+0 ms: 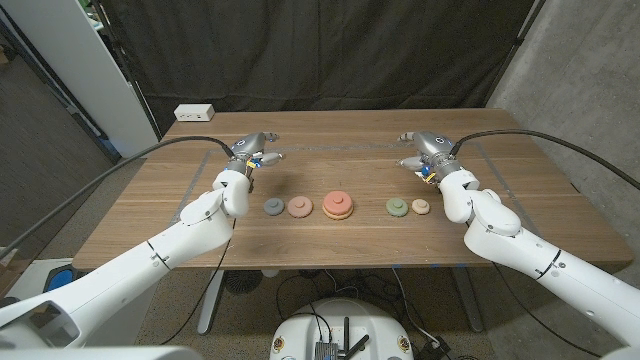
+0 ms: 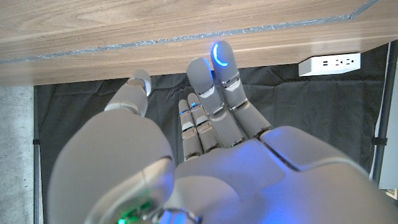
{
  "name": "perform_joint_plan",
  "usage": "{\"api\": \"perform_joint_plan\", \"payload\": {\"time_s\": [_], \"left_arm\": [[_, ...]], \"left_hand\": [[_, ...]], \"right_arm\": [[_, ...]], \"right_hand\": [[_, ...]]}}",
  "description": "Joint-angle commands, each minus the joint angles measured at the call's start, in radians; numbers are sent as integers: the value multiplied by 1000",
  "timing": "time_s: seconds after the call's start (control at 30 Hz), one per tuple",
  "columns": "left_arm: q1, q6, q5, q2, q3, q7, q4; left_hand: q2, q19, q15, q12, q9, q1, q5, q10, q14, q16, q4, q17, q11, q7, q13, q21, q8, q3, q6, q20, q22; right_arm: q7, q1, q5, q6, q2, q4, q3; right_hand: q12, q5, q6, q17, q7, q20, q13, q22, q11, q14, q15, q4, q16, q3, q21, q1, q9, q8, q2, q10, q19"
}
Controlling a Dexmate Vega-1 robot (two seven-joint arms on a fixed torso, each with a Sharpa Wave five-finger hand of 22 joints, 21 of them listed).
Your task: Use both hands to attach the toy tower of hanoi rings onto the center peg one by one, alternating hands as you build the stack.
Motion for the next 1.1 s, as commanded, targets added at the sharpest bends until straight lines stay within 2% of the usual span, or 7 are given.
{"api": "perform_joint_plan", "payload": {"time_s": [0.03,0.43,0.6,0.97,1.1], "left_arm": [[-16,39,30,27,16,-52,-35],[-23,78,52,47,26,-103,-81],[-11,71,35,58,8,-114,-106],[-53,81,9,109,26,-261,-146],[-91,100,51,131,66,-328,-161]], "left_hand": [[-13,-6,-22,-1,3,7,9,-9,-3,5,0,-4,4,4,5,3,-1,-6,-9,-109,3],[-11,-10,-22,-4,4,14,12,-21,-5,13,0,-11,5,1,5,4,1,-16,-10,-109,3],[-11,-13,-22,-5,4,19,14,-26,-14,8,-1,-22,8,3,6,4,-1,-19,-16,-110,3],[-13,-29,-22,-8,5,52,23,-45,-21,15,-10,-25,16,12,7,2,-4,-18,-33,-110,4],[-14,-30,-22,-8,5,53,24,-47,-22,16,-9,-27,16,15,7,3,-4,-20,-35,-110,4]], "right_arm": [[-27,3,19,-27,-2,-7,-19],[-64,-8,45,-27,7,-13,-23],[-66,-5,51,-29,5,-11,-29],[-77,-13,63,-40,-1,-22,-28],[-77,-12,65,-43,-3,-23,-30]], "right_hand": [[0,4,8,3,-1,-2,-1,1,-2,1,2,3,6,7,6,-3,3,-1,10,7,1],[0,5,12,0,-1,-2,-2,-1,-4,-4,1,3,4,9,9,-5,3,-2,11,10,0],[0,5,13,0,-1,-2,-2,-1,-5,-4,2,3,4,10,11,-7,3,-2,12,10,1],[0,6,13,3,-1,-2,-2,-1,-6,0,2,4,9,12,14,-10,3,-4,13,11,2],[1,6,14,3,-2,-2,-2,-2,-6,0,2,5,9,13,15,-13,3,-5,15,13,2]]}}
